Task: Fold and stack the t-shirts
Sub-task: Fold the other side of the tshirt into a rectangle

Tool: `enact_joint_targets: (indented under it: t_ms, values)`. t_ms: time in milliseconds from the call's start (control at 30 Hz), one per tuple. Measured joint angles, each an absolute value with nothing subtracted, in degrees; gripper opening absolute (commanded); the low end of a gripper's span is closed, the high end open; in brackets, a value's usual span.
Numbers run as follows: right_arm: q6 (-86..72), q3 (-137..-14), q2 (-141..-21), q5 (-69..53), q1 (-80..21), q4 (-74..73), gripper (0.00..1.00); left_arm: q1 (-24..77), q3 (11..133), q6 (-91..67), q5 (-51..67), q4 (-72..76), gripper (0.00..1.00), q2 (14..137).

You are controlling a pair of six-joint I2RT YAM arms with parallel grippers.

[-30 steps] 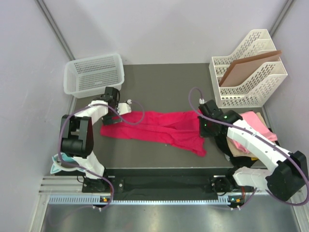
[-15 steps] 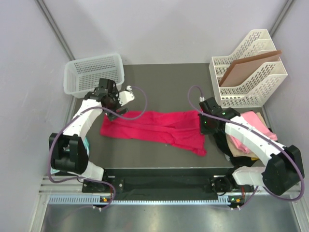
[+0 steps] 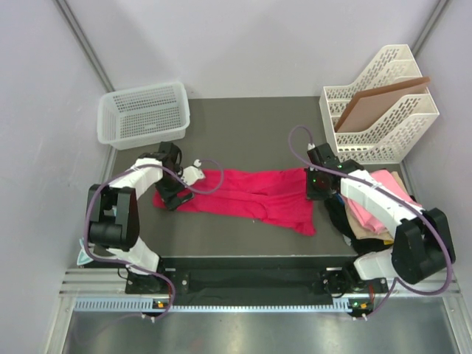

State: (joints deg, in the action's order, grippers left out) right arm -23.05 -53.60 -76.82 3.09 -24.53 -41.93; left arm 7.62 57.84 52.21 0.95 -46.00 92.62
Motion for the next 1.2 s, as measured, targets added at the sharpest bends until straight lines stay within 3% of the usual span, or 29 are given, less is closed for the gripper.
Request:
enact_joint_targets:
  t_ms: [233,367,433,500,633,800,967,1200]
  values:
    - [-23.1,-53.7,-83.0,1.5,-21.3,-38.2,0.0,5.0,57.5,52.9,-1.1,-43.6,0.96,94.8]
    - [-23.1,-54.4,-87.7,0.8,-20.0,-36.5,0.06,3.2,56.4,54.0,-1.4,-42.3,0.95,94.8]
    - [-23.0,-55.3,-89.8,0.6,-19.3,-35.9,0.19,2.0,55.8,54.4,-1.5,-42.0,0.95,94.7]
    - [-22.9,-56.8,-91.9,0.7,-18.3,-35.4,0.42,0.9,55.4,55.0,-1.6,-41.8,0.95,94.3]
    - [-22.3,-59.9,-94.7,2.8,-16.3,-34.8,0.54,-2.1,53.8,56.4,-2.0,-41.3,0.95,92.8]
    - [-21.4,-65.1,-95.8,7.8,-16.1,-36.0,0.53,-4.8,53.2,57.4,-2.9,-41.2,0.96,91.6]
    - [-20.9,-68.3,-91.7,11.4,-19.4,-37.8,0.44,-5.1,56.4,56.8,-0.6,-44.9,0.99,88.0]
    - [-19.0,-72.9,-88.1,14.6,-42.4,-38.8,0.42,-2.5,69.0,52.4,10.8,-49.4,0.99,83.5]
